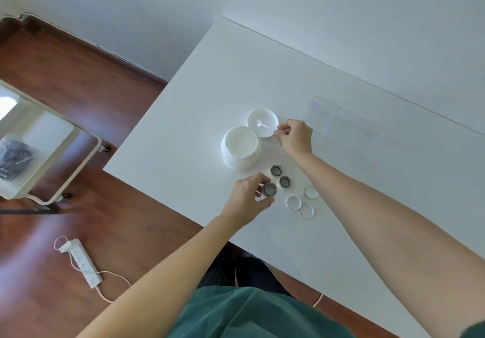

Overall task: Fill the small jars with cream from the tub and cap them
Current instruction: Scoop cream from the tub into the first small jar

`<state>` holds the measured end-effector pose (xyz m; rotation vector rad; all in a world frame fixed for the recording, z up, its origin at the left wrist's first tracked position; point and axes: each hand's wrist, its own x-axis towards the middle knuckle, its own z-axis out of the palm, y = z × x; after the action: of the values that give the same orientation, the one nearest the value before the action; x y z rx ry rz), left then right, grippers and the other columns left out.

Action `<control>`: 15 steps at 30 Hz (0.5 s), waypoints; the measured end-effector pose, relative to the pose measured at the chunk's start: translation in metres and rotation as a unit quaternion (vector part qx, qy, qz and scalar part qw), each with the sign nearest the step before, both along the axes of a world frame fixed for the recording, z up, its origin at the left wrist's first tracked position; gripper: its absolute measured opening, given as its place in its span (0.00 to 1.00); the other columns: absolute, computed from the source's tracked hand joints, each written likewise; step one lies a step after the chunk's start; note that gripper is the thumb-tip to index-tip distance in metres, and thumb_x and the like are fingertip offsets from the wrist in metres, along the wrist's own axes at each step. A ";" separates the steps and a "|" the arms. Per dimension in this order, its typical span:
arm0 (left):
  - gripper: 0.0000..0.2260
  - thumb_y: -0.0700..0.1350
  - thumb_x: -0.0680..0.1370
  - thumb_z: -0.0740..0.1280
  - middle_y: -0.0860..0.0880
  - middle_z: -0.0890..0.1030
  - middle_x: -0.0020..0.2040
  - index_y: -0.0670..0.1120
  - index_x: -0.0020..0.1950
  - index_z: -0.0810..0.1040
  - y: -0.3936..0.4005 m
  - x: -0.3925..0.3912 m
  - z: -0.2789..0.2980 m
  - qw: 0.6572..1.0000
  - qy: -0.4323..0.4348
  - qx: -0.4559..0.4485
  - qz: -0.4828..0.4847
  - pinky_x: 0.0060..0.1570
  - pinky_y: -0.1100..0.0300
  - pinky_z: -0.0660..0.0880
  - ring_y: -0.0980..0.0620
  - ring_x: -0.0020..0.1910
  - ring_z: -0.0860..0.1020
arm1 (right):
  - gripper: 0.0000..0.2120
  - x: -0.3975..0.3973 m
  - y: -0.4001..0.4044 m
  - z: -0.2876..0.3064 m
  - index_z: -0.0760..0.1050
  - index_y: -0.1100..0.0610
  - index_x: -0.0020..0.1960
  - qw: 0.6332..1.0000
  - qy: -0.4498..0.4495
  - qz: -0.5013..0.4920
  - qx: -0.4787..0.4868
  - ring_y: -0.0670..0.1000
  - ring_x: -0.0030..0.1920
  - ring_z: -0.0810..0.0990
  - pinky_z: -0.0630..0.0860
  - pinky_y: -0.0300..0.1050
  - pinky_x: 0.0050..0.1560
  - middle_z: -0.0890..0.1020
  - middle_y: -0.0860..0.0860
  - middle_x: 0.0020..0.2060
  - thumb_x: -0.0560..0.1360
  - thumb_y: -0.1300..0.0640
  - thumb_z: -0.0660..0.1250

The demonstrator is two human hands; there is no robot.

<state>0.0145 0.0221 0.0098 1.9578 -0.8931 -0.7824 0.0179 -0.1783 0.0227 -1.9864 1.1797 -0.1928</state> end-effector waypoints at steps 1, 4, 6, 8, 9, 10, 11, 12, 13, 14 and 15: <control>0.14 0.39 0.72 0.76 0.53 0.80 0.48 0.41 0.55 0.78 0.004 0.001 0.003 1.000 0.000 -0.010 0.003 0.46 0.64 0.77 0.52 0.42 0.78 | 0.05 -0.003 0.001 0.003 0.80 0.65 0.46 1.000 -0.001 0.009 -0.009 0.52 0.40 0.79 0.75 0.42 0.45 0.84 0.58 0.40 0.74 0.62 0.69; 0.14 0.39 0.71 0.77 0.54 0.81 0.46 0.43 0.55 0.79 0.017 0.004 0.014 0.999 -0.003 -0.037 0.026 0.46 0.66 0.77 0.59 0.41 0.78 | 0.08 -0.015 0.004 0.016 0.78 0.66 0.45 0.999 -0.014 0.021 -0.032 0.49 0.40 0.75 0.67 0.36 0.38 0.82 0.54 0.39 0.76 0.61 0.66; 0.14 0.40 0.71 0.77 0.56 0.81 0.46 0.45 0.55 0.80 0.024 0.009 0.020 0.998 0.002 -0.046 0.048 0.46 0.69 0.76 0.59 0.43 0.78 | 0.07 -0.023 0.007 0.027 0.76 0.65 0.45 0.999 -0.029 0.028 -0.032 0.52 0.39 0.74 0.67 0.39 0.34 0.78 0.54 0.37 0.77 0.61 0.63; 0.14 0.39 0.71 0.78 0.59 0.80 0.46 0.46 0.54 0.81 0.033 0.015 0.026 0.996 0.009 -0.050 0.067 0.46 0.70 0.76 0.60 0.43 0.79 | 0.06 -0.029 0.011 0.039 0.74 0.62 0.45 0.997 -0.047 0.053 -0.026 0.55 0.37 0.75 0.72 0.42 0.37 0.79 0.57 0.36 0.78 0.60 0.61; 0.14 0.39 0.71 0.78 0.59 0.81 0.46 0.47 0.54 0.81 0.036 0.018 0.027 0.996 0.012 -0.051 0.076 0.46 0.70 0.76 0.60 0.43 0.79 | 0.06 -0.031 0.014 0.045 0.74 0.61 0.45 0.996 -0.059 0.067 -0.029 0.55 0.37 0.77 0.74 0.43 0.38 0.79 0.57 0.35 0.79 0.60 0.61; 0.14 0.38 0.70 0.78 0.58 0.81 0.46 0.47 0.54 0.81 0.040 0.022 0.029 0.995 0.015 -0.051 0.085 0.46 0.71 0.76 0.61 0.43 0.79 | 0.06 -0.032 0.017 0.052 0.74 0.59 0.44 0.993 -0.072 0.079 -0.040 0.54 0.35 0.77 0.74 0.42 0.37 0.80 0.56 0.34 0.79 0.60 0.61; 0.14 0.38 0.70 0.78 0.58 0.81 0.46 0.47 0.53 0.81 0.043 0.025 0.030 0.994 0.017 -0.051 0.093 0.46 0.71 0.76 0.61 0.42 0.79 | 0.06 -0.032 0.020 0.057 0.74 0.58 0.43 0.991 -0.083 0.090 -0.057 0.51 0.33 0.76 0.73 0.37 0.36 0.79 0.53 0.32 0.78 0.60 0.62; 0.14 0.38 0.70 0.78 0.58 0.81 0.46 0.47 0.53 0.81 0.046 0.028 0.031 0.994 0.018 -0.049 0.100 0.46 0.72 0.75 0.62 0.42 0.79 | 0.07 -0.031 0.023 0.063 0.74 0.57 0.42 0.988 -0.091 0.100 -0.075 0.49 0.32 0.75 0.70 0.31 0.34 0.78 0.51 0.30 0.78 0.60 0.63; 0.14 0.37 0.70 0.78 0.58 0.82 0.46 0.47 0.53 0.81 0.048 0.031 0.032 0.993 0.020 -0.047 0.104 0.46 0.72 0.75 0.62 0.42 0.79 | 0.07 -0.029 0.026 0.068 0.75 0.58 0.41 0.985 -0.097 0.112 -0.086 0.47 0.32 0.75 0.69 0.28 0.33 0.78 0.48 0.30 0.77 0.60 0.64; 0.14 0.37 0.70 0.78 0.57 0.82 0.45 0.46 0.53 0.81 0.049 0.033 0.032 0.993 0.022 -0.044 0.107 0.45 0.73 0.75 0.63 0.41 0.79 | 0.06 -0.026 0.029 0.072 0.77 0.59 0.41 0.983 -0.098 0.125 -0.092 0.45 0.32 0.75 0.69 0.26 0.34 0.79 0.47 0.31 0.77 0.60 0.65; 0.14 0.37 0.70 0.78 0.57 0.82 0.46 0.47 0.53 0.81 0.050 0.035 0.033 0.993 0.025 -0.040 0.109 0.45 0.73 0.75 0.63 0.41 0.79 | 0.06 -0.022 0.031 0.075 0.78 0.60 0.41 0.981 -0.096 0.140 -0.096 0.45 0.33 0.76 0.69 0.26 0.35 0.81 0.47 0.32 0.76 0.60 0.67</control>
<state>0.0498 0.0719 0.0427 1.9183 -0.6582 -0.6551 -0.0041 -0.1469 0.0978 -2.2207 0.7727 -0.3553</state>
